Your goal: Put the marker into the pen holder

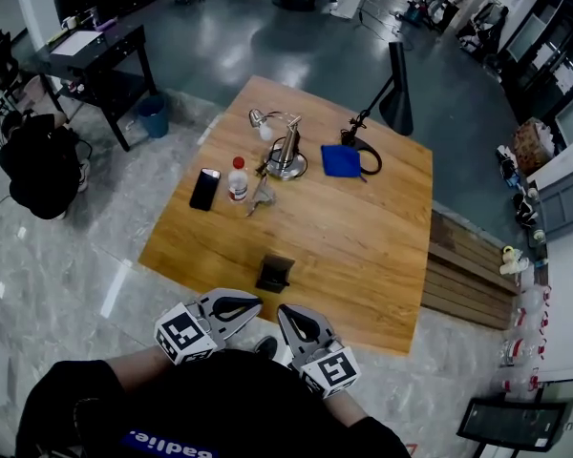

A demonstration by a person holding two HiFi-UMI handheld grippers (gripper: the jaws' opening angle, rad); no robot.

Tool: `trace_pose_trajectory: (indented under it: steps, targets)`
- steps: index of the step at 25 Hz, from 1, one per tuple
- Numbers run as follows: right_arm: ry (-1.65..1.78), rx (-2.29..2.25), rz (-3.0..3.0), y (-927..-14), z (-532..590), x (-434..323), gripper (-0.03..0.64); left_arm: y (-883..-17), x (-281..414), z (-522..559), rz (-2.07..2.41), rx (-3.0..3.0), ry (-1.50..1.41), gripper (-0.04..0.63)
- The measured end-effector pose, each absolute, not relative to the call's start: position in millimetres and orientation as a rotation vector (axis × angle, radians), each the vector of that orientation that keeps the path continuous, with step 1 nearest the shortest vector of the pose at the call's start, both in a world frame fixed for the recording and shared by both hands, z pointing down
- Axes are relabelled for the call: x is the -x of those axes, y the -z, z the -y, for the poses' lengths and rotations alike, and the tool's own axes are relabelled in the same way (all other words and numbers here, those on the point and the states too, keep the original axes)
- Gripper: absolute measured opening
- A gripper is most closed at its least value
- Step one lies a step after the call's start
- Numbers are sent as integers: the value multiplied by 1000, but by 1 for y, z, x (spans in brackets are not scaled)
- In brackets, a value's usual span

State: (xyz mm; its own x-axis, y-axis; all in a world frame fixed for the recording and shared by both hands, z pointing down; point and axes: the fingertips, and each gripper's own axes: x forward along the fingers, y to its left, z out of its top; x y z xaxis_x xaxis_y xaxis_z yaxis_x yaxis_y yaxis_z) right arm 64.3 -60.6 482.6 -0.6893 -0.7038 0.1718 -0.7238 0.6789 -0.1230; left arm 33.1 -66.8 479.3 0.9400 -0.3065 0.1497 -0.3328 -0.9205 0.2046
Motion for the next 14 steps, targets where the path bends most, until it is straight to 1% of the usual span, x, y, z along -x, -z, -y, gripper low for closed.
trace_pose_trajectory:
  steps: [14]
  targets:
    - [-286,-1161,2776,-484,61,-59,5,-478,-23,68,526,-2860,-160,5]
